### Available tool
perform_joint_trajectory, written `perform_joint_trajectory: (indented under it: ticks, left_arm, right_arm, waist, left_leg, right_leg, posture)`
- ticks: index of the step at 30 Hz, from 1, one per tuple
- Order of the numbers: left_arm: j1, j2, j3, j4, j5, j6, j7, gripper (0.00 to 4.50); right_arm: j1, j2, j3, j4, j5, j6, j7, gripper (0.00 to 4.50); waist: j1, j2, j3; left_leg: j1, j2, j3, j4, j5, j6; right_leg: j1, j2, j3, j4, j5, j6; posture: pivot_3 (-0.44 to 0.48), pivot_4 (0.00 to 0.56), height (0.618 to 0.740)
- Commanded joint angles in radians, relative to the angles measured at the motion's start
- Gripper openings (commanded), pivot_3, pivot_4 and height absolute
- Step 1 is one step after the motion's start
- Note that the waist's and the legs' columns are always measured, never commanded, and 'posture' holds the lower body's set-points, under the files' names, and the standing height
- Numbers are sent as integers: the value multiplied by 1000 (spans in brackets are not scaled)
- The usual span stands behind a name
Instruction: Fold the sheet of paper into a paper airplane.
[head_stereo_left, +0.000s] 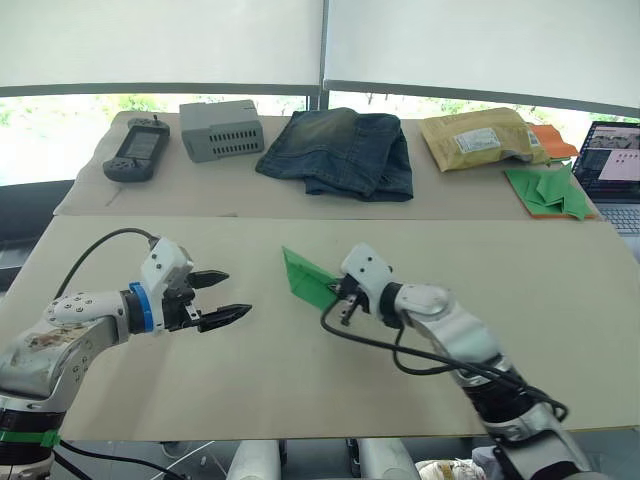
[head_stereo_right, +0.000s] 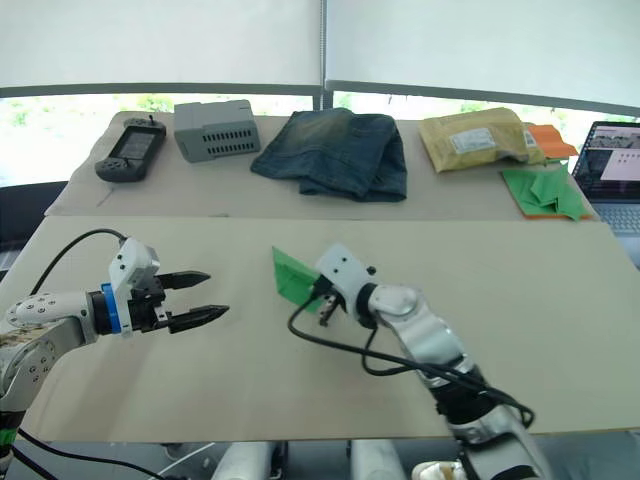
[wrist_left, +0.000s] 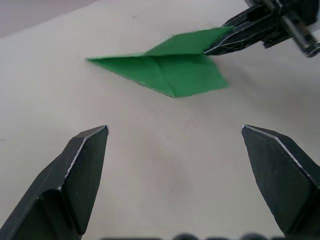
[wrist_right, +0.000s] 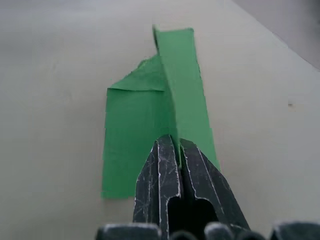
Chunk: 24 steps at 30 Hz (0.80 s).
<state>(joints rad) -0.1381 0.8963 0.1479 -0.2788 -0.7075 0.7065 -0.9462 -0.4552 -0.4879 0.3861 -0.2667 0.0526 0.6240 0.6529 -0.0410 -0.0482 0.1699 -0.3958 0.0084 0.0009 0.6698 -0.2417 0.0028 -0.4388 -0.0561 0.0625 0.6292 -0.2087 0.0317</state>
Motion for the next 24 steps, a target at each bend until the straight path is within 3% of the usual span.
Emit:
perform_joint_trajectory:
  ticks: [1,7,11,16,24]
  left_arm:
    - [-35,22,19,-2,-66,47,-86,4500]
    - [-73,26,-11,31,-40,43,-162,4500]
    - [-95,3,-50,36,-2,14,-171,4500]
    - [-125,-24,-100,42,37,-7,-172,4500]
    - [-184,-66,-137,51,30,15,-180,4500]
  right_arm:
    - [-51,-138,13,-11,-39,-312,191,17]
    - [-115,-271,33,180,-75,-841,411,17]
    - [-145,-282,38,328,-141,-1072,437,17]
    - [-143,-261,27,431,-177,-1158,430,17]
    - [-100,-256,8,426,-205,-1169,398,17]
  waist:
    - [-2,1,1]
    - [-5,1,1]
    - [-3,1,1]
    - [-1,1,1]
    - [-1,1,1]
  left_leg:
    - [0,0,0,0,0,0]
    - [3,3,1,0,0,0]
    - [3,5,1,0,0,0]
    - [3,6,2,1,0,0]
    - [3,6,1,1,0,0]
  right_leg:
    - [0,0,0,0,-1,2]
    - [1,5,0,0,-1,2]
    - [2,8,2,0,0,-1]
    - [2,10,3,1,4,-7]
    - [1,10,3,1,5,-9]
  posture:
    - [0,150,728]
    - [0,150,728]
    - [0,150,728]
    - [0,150,728]
    - [0,150,728]
